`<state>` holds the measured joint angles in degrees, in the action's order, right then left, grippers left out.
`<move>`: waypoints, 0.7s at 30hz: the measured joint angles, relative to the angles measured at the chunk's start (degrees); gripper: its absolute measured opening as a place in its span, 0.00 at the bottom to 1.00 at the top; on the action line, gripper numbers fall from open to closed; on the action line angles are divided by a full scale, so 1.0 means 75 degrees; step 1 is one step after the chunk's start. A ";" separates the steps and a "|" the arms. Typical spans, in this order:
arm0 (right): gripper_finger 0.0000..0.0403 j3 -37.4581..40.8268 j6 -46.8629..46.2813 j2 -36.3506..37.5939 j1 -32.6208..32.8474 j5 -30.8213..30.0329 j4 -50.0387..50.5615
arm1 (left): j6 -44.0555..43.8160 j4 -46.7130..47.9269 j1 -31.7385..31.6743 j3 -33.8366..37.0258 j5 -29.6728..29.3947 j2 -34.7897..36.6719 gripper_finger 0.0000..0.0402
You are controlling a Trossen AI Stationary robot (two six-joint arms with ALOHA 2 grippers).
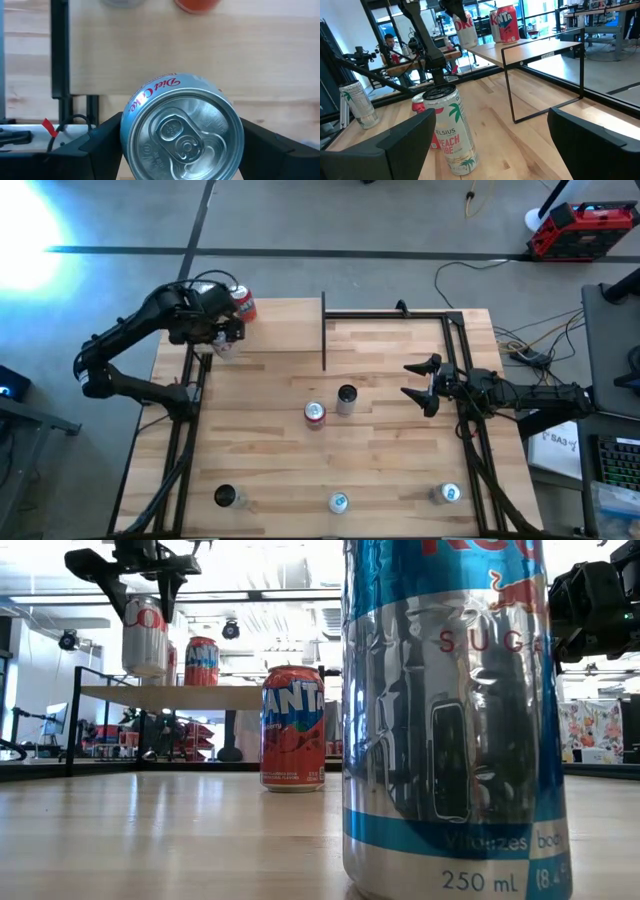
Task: Place canned beverage on shelf
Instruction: Put the red and silver soda can and align the with the other red silver soda can on the shelf
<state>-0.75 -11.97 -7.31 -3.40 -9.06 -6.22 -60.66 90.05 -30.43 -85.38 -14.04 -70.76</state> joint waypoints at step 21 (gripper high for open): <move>0.91 -0.0002 0.0000 0.0000 -0.0002 -0.0002 0.0003 | 0.0993 -0.0217 -0.2159 0.0344 0.0181 0.0045 0.71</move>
<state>-0.77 -11.97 -7.31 -3.41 -9.07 -6.20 -53.21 88.42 -46.62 -82.81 -12.69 -70.43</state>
